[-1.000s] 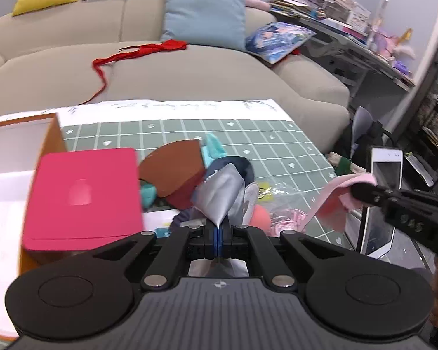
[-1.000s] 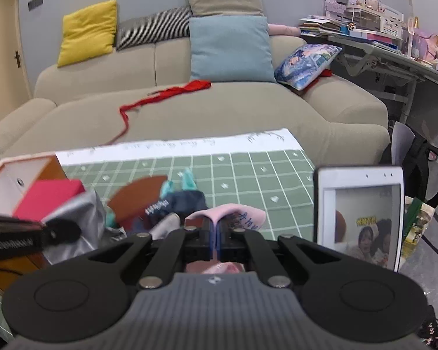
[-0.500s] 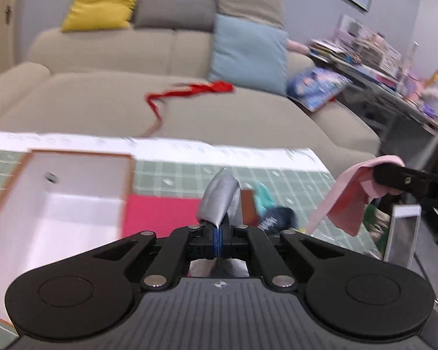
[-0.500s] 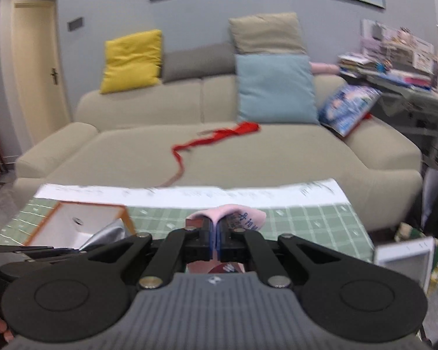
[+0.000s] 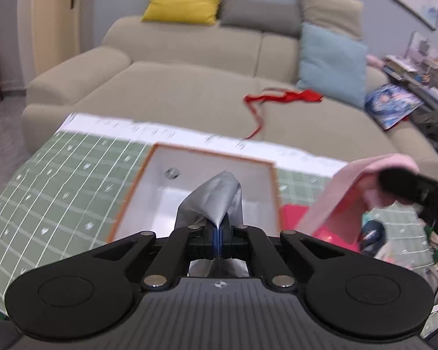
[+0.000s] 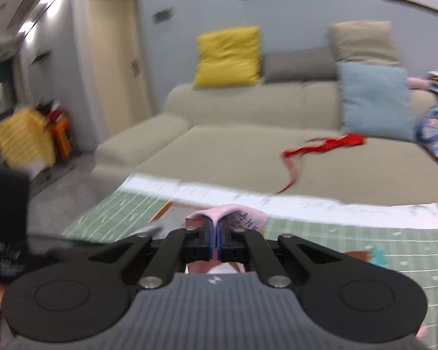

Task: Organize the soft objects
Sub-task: 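Carry the silver fabric and pink cloth in both grippers over the white box, then open the right gripper to drop the pink cloth while the left drops the silver fabric, then move both grippers back to the pile of soft items, then grasp the white felt clip pouch with the left gripper while the right grasps the pink lace pouch, then carry the white felt pouch and pink lace pouch in both grippers to the white box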

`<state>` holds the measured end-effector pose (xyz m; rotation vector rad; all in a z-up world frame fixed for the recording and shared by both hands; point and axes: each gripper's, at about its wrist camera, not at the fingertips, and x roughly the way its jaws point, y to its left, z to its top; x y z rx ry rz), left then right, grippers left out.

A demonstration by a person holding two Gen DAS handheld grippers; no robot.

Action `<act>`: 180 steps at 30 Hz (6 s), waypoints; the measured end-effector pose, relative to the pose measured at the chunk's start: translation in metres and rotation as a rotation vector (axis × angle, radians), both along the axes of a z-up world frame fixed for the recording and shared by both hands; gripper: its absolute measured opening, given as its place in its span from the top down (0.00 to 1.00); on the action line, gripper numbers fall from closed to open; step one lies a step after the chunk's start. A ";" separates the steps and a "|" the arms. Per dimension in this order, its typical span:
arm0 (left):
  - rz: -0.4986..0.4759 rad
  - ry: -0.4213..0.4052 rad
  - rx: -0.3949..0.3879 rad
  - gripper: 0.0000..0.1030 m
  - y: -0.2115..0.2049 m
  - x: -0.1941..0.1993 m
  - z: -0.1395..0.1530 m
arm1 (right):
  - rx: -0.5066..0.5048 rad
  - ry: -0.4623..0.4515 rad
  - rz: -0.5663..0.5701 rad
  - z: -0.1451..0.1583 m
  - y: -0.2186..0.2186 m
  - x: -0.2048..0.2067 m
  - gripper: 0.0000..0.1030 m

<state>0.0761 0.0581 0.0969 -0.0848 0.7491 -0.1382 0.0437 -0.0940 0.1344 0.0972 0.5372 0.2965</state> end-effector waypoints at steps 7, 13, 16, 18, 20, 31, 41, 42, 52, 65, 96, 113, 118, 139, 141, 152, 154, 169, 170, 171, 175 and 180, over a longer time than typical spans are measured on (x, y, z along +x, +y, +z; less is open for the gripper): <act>0.045 0.116 0.024 0.99 0.034 0.026 -0.035 | -0.054 0.178 0.063 -0.055 0.048 0.029 1.00; 0.007 0.238 0.050 0.98 0.047 0.048 -0.071 | -0.068 0.282 0.081 -0.089 0.053 0.046 1.00; 0.030 0.271 0.044 0.98 0.051 0.056 -0.086 | -0.106 0.321 0.094 -0.106 0.059 0.052 1.00; 0.031 0.317 0.043 0.98 0.051 0.061 -0.097 | -0.120 0.349 0.107 -0.113 0.064 0.052 1.00; 0.022 0.340 0.041 0.98 0.049 0.063 -0.103 | -0.127 0.373 0.119 -0.119 0.066 0.053 0.98; 0.007 0.416 0.030 0.97 0.051 0.069 -0.119 | -0.186 0.370 0.144 -0.119 0.071 0.047 0.70; 0.079 0.464 0.005 0.59 0.052 0.072 -0.121 | -0.177 0.371 0.156 -0.114 0.071 0.037 0.50; 0.086 0.465 0.018 0.46 0.051 0.073 -0.121 | -0.170 0.376 0.152 -0.114 0.070 0.036 0.49; 0.128 0.420 -0.100 0.19 0.060 0.070 -0.115 | -0.209 0.353 0.125 -0.104 0.066 0.025 0.44; 0.125 0.267 0.122 0.16 0.044 0.061 -0.095 | -0.174 0.301 0.123 -0.083 0.049 0.013 0.13; -0.371 -0.051 0.175 0.14 -0.146 -0.039 -0.014 | -0.044 0.314 -0.310 -0.085 -0.195 -0.007 0.14; -0.727 -0.020 0.235 0.14 -0.246 -0.060 -0.120 | -0.070 0.564 -0.494 -0.180 -0.260 0.010 0.16; -0.759 0.044 0.225 0.14 -0.261 -0.051 -0.142 | -0.076 0.619 -0.548 -0.200 -0.268 0.016 0.18; -0.611 -0.004 0.289 0.22 -0.267 -0.023 -0.176 | -0.134 0.594 -0.528 -0.218 -0.259 0.022 0.46; -0.607 -0.024 0.278 0.26 -0.266 -0.024 -0.179 | -0.125 0.596 -0.531 -0.218 -0.260 0.022 0.46; -0.636 -0.073 0.264 0.39 -0.264 -0.036 -0.181 | -0.125 0.604 -0.533 -0.219 -0.260 0.023 0.47; -0.635 -0.086 0.286 0.42 -0.265 -0.041 -0.179 | -0.128 0.596 -0.537 -0.217 -0.260 0.022 0.50; -0.646 -0.145 0.257 0.43 -0.260 -0.060 -0.145 | -0.073 0.495 -0.549 -0.175 -0.258 0.000 0.59; -0.639 -0.135 0.254 0.43 -0.260 -0.059 -0.143 | -0.075 0.494 -0.553 -0.175 -0.258 0.000 0.59; -0.632 -0.120 0.254 0.43 -0.260 -0.057 -0.141 | -0.076 0.492 -0.556 -0.173 -0.258 -0.001 0.59; -0.617 -0.036 0.217 0.43 -0.255 -0.052 -0.134 | -0.084 0.481 -0.561 -0.167 -0.257 -0.002 0.59; -0.592 0.013 0.185 0.43 -0.248 -0.051 -0.121 | -0.052 0.453 -0.554 -0.155 -0.256 -0.005 0.59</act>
